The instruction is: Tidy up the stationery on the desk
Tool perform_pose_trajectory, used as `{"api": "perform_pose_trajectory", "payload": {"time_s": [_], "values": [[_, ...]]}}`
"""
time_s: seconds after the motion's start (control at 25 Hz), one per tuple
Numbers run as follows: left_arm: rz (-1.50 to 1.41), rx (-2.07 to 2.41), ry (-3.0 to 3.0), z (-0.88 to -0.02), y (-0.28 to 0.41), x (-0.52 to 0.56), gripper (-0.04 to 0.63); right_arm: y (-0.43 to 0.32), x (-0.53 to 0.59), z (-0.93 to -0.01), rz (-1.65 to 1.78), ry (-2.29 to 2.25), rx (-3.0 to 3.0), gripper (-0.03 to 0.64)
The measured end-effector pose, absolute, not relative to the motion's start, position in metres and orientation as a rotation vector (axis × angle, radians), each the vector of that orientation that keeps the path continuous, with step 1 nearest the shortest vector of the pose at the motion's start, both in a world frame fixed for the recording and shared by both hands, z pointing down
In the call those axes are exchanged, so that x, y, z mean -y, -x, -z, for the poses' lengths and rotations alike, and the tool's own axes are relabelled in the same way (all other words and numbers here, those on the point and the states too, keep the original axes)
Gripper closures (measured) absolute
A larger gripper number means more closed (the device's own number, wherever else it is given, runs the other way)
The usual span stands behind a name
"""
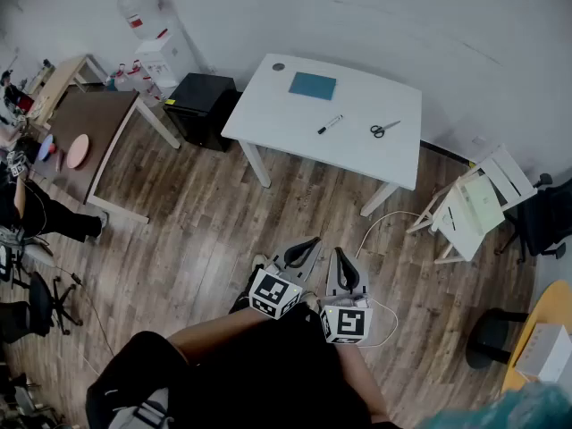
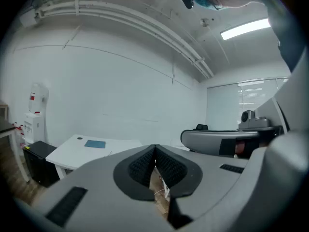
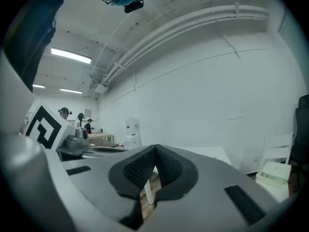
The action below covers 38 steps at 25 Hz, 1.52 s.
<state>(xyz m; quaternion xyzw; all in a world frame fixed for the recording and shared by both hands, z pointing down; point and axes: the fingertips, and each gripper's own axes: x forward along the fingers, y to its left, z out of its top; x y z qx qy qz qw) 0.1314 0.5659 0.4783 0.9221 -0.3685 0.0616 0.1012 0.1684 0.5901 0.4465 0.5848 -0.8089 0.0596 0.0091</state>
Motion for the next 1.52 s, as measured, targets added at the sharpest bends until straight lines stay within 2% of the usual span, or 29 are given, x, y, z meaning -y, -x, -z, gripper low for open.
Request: {"api": "perform_pose_trajectory", "payload": {"time_s": [0.24, 0.44, 0.76, 1.12, 1.52], "values": [[-0.189, 1.094, -2.699, -0.488, -0.13, -0.571, 0.581, -0.178, -0.594, -0.457, -0.225, -1.834, 2.516, 0.586], [-0.157, 1.0, -2.695, -0.501, -0.131, -0.565, 0.581, -0.179, -0.589, -0.479, -0.384, -1.853, 2.531, 0.584], [-0.155, 0.944, -2.674, -0.523, -0.136, -0.508, 0.581, -0.18, -0.537, -0.501, -0.452, -1.806, 2.479, 0.583], [-0.185, 0.938, -2.629, -0.536, -0.103, -0.39, 0.581, -0.155, -0.412, -0.503, -0.458, -1.78, 2.456, 0.583], [-0.163, 0.966, -2.564, -0.538, -0.019, -0.282, 0.581, -0.093, -0.294, -0.502, -0.475, -1.786, 2.408, 0.583]]}}
